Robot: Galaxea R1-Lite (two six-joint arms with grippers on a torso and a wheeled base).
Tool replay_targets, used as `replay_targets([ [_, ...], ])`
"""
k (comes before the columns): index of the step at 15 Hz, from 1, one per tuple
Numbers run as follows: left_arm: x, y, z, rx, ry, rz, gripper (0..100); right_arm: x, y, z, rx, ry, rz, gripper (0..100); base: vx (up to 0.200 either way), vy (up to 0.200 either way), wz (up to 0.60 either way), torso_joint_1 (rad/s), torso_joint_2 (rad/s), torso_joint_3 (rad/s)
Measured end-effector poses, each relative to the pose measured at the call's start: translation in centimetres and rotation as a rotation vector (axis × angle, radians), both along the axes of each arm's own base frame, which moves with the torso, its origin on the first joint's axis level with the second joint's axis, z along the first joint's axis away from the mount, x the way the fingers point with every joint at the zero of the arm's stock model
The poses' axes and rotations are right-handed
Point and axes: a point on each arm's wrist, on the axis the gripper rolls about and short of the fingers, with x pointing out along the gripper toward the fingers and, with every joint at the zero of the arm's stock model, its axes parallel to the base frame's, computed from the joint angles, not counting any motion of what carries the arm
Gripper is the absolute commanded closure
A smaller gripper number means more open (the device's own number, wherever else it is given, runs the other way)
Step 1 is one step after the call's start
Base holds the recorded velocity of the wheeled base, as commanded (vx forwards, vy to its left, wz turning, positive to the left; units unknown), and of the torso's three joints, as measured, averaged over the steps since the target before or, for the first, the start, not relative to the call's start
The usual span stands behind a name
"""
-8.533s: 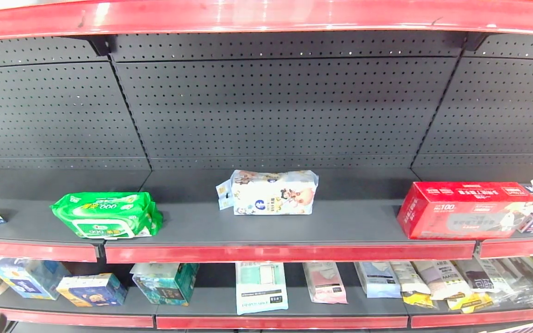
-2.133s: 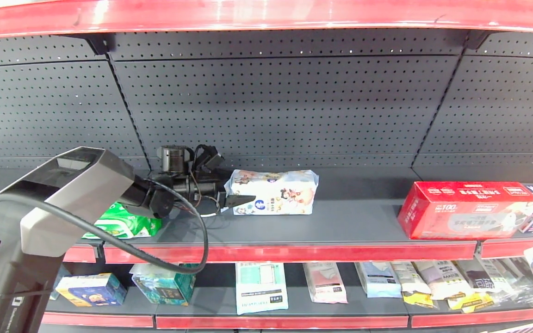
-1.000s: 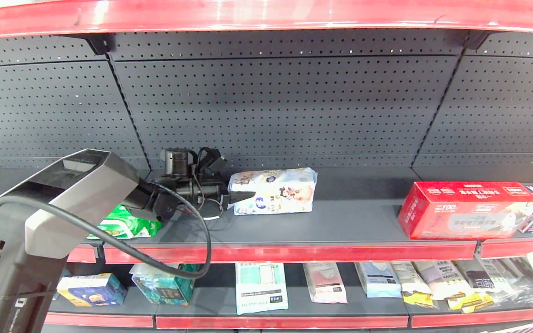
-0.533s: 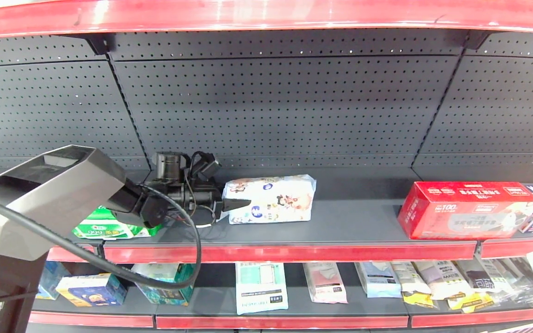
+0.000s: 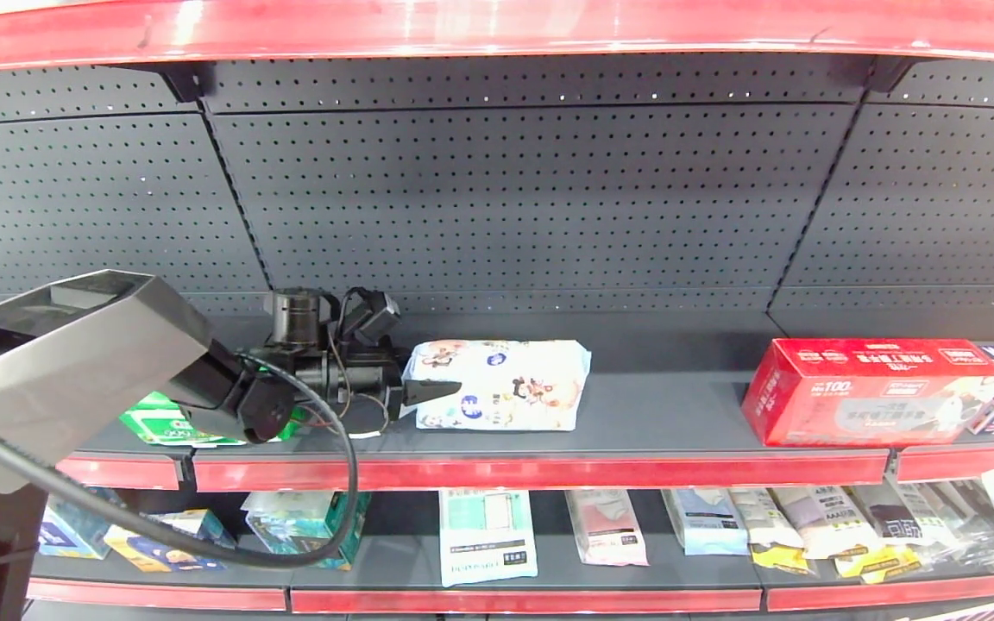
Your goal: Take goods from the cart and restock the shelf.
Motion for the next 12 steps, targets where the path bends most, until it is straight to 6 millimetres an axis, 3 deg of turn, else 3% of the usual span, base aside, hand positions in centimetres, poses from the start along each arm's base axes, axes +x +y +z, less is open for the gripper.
replay_targets([
  [7,-1.9,0.6,-1.0,-0.011,0.009,-0.021,100,0.0,0.0,0.0,0.003,0.000,0.002,100,0.000,0.000,0.00,0.000,0.00,0.000],
  [12,-2.1,1.2,-1.3,-0.011,0.022,-0.017,100,0.0,0.0,0.0,0.005,-0.001,0.001,100,0.000,0.000,0.00,0.000,0.00,0.000],
])
